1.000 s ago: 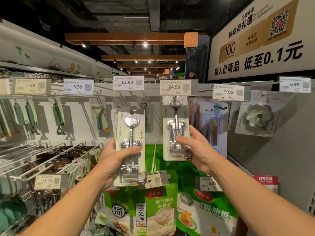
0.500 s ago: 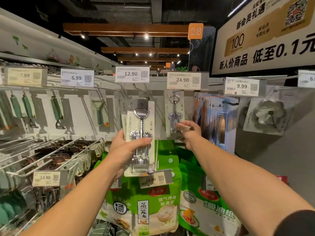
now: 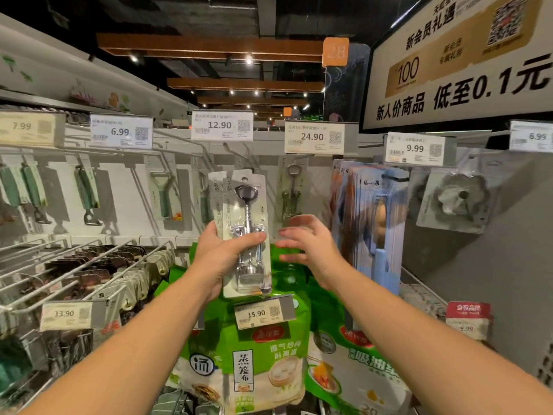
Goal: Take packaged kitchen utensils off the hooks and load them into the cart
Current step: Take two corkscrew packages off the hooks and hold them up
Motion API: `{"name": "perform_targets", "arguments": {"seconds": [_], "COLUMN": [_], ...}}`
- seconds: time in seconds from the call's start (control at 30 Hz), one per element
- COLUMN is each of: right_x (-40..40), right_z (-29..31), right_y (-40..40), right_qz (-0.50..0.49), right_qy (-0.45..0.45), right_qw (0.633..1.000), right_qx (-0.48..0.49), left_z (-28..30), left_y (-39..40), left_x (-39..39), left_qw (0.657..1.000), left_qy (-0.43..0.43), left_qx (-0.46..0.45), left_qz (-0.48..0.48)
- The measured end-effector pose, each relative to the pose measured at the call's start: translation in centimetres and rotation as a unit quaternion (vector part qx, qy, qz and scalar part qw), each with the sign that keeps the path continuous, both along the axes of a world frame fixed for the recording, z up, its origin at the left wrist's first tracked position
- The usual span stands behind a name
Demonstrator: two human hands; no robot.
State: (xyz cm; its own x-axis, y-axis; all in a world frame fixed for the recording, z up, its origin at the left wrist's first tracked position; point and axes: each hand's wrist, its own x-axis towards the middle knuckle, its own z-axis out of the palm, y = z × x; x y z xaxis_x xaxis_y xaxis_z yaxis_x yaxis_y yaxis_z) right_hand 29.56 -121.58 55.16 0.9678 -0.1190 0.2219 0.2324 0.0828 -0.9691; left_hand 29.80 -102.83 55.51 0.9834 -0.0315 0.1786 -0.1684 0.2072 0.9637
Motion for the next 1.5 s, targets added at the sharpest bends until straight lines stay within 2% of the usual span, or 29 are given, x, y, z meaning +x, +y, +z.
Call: {"name": "perform_targets", "arguments": {"seconds": [0.07, 0.17, 0.27, 0.47, 0.6, 0.7, 0.83, 1.13, 1.5], "right_x": [-1.9, -3.8, -5.2, -6.7, -7.0, -7.2, -7.6, -8.5, -8.0], "right_z": [-0.2, -0.8, -0.7, -1.2, -1.7, -2.2, -3.3, -3.0, -3.1], "right_y": [1.2, 2.3, 2.8, 3.9, 3.6, 2.5, 1.0, -0.5, -0.3], "right_qz": [0.039, -0.015, -0.029, -0.098, -0.134, -0.148, -0.180, -0.244, -0.257], "right_qy": [-0.051, -0.116, -0.126, -0.134, -0.114, -0.096, -0.096, -0.170, -0.215], "right_qw": [0.994, 0.955, 0.938, 0.925, 0.937, 0.946, 0.944, 0.913, 0.906], "right_qx": [-0.084, -0.273, -0.320, -0.342, -0.303, -0.272, -0.260, -0.278, -0.258], "left_z": [0.2, 0.4, 0.7, 0.2, 1.1, 1.3, 0.8, 0.5, 0.4], "left_y": [-0.7, -1.3, -1.7, -1.6, -1.1, -0.5, 0.6, 1.2, 1.1], "left_x": [-0.3, -0.7, -1.9, -2.4, -3.9, -4.3, -3.5, -3.9, -3.7], "left_qw": [1.000, 0.998, 0.998, 0.998, 0.999, 0.996, 0.995, 0.995, 0.997], "left_qy": [-0.006, -0.024, -0.026, -0.024, 0.008, 0.015, 0.031, 0.027, 0.025], "left_qx": [0.009, 0.026, 0.011, -0.012, 0.006, 0.031, 0.032, 0.046, 0.026], "left_qz": [0.021, 0.049, 0.058, 0.062, 0.043, 0.080, 0.084, 0.090, 0.066]}}
